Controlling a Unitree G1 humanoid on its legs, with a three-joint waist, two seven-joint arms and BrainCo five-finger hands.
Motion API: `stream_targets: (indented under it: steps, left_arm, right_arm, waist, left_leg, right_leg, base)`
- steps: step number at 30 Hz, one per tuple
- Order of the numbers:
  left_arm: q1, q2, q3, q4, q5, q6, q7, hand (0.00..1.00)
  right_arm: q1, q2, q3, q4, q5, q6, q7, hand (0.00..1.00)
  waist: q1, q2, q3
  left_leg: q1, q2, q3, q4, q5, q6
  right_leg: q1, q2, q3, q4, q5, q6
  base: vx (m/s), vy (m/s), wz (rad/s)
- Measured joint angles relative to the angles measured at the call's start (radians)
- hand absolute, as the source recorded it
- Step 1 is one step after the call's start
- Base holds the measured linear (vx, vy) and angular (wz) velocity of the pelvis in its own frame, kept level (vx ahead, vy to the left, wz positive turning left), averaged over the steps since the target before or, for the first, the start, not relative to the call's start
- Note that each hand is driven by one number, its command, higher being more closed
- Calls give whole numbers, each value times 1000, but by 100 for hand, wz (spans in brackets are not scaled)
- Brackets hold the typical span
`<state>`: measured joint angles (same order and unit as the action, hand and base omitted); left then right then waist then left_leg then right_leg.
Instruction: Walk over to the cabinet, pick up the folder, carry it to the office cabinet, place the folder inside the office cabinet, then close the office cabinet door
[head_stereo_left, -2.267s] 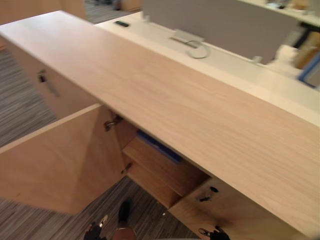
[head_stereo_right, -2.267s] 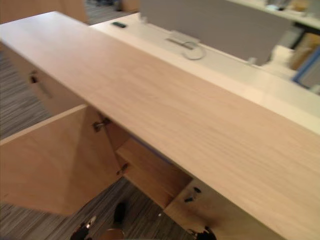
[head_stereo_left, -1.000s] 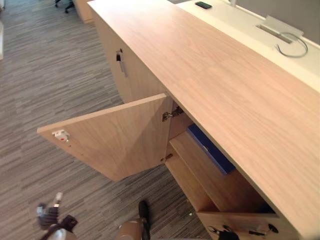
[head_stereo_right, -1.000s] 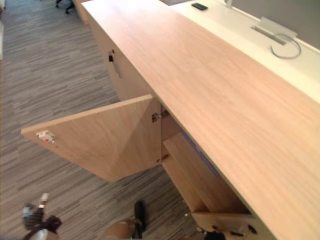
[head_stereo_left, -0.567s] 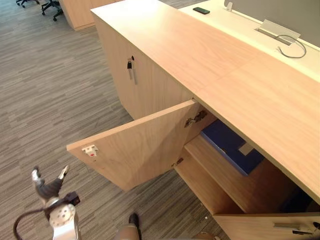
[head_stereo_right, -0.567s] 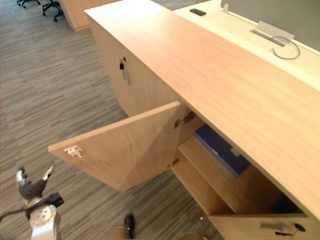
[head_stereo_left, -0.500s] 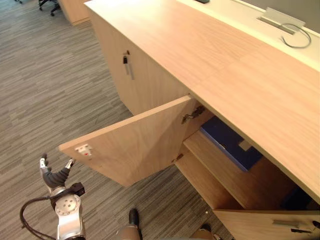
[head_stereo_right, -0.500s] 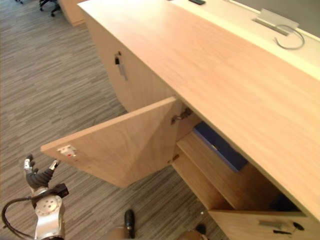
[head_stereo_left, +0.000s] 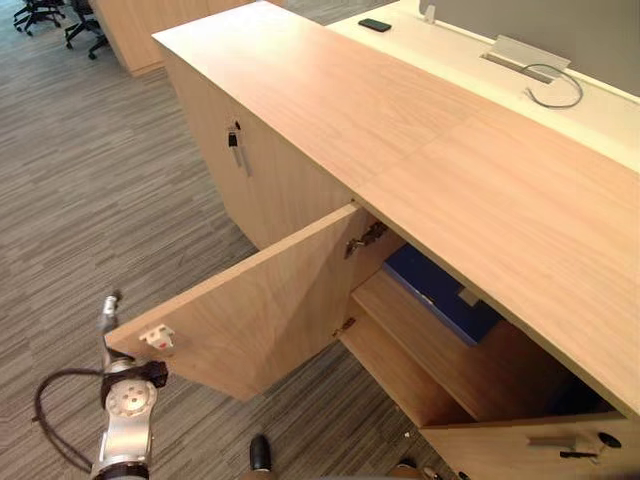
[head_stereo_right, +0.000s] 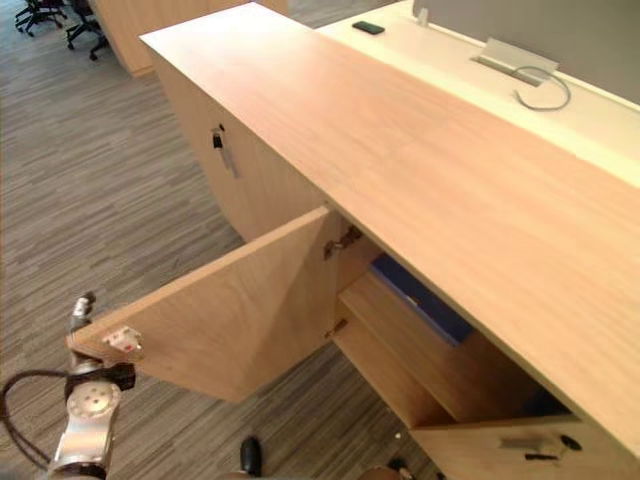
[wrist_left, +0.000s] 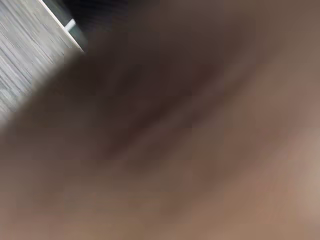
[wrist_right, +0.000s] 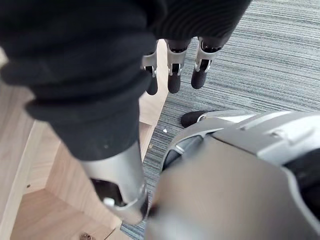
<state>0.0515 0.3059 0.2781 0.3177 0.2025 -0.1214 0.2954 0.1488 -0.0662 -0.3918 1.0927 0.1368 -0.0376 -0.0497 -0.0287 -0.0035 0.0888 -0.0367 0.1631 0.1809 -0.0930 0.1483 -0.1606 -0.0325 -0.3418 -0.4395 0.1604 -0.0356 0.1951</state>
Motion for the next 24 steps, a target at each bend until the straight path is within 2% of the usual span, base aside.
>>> stream_targets:
  steps: [10, 24]
  left_arm:
    - [-4, 20, -138, 17, 2, -10, -51, 0]
    - [-3, 14, -139, 48, 2, -23, -86, 0]
  right_arm:
    - [4, 2, 23, 7, -2, 6, 11, 0]
    - [-2, -10, 69, 9, -34, 6, 12, 0]
  waist:
    - [12, -1, -32]
    - [33, -3, -64]
  left_leg:
    - [-15, -1, -18, -1, 7, 6]
    - [-17, -1, -28, -1, 19, 3]
  right_leg:
    - [15, 14, 1, -38, 9, -12]
    - [24, 25, -2, -55, 19, -16]
  base:
    - [-57, 9, 5]
    - [14, 4, 1]
